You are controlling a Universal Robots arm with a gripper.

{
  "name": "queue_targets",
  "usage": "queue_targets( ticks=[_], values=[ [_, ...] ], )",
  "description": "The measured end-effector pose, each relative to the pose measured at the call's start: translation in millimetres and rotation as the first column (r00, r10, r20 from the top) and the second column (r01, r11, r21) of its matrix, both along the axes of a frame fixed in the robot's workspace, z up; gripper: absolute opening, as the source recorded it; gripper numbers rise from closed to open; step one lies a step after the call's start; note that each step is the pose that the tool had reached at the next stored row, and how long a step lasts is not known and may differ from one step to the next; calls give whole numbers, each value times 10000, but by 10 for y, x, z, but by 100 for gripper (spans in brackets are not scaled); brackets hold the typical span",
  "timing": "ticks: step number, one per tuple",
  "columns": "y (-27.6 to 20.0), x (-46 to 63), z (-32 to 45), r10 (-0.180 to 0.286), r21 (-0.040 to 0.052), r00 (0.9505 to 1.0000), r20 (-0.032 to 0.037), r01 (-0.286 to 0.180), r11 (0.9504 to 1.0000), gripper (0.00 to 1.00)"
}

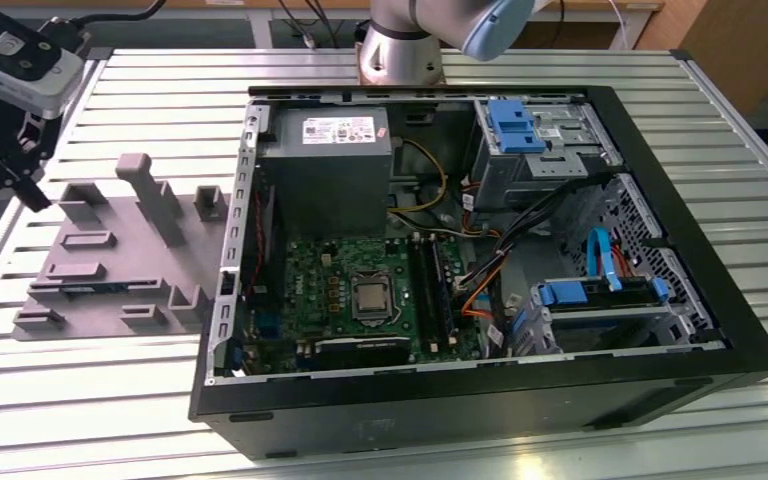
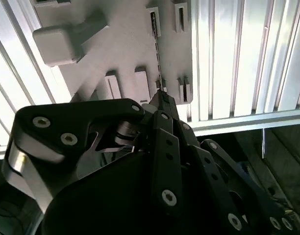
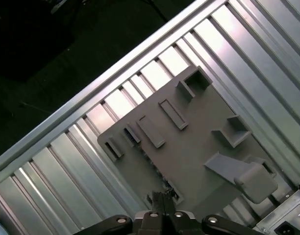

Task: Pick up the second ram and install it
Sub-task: 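Pick up the second ram and move it above second insertion slot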

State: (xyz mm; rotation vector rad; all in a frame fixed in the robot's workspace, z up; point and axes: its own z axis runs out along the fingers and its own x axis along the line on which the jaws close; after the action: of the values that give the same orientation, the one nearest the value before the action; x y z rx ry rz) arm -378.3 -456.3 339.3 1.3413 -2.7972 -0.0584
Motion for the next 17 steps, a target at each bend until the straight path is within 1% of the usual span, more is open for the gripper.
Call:
queue_targets(
  ticks=[3,6,8,13,15,17],
  values=[
    [0,0,-2,497,0,9988,0,-497,9988,11],
    [0,0,-3,961,1,9954,0,-961,9954,11],
    [0,-1,-3,1060,0,9944,0,-1060,9944,11],
    [0,0,-3,1082,0,9941,0,-1082,9941,11],
    [0,0,-3,1304,0,9915,1,-1304,9915,11],
    [0,0,-4,1659,0,9861,0,-1659,9861,11]
  ],
)
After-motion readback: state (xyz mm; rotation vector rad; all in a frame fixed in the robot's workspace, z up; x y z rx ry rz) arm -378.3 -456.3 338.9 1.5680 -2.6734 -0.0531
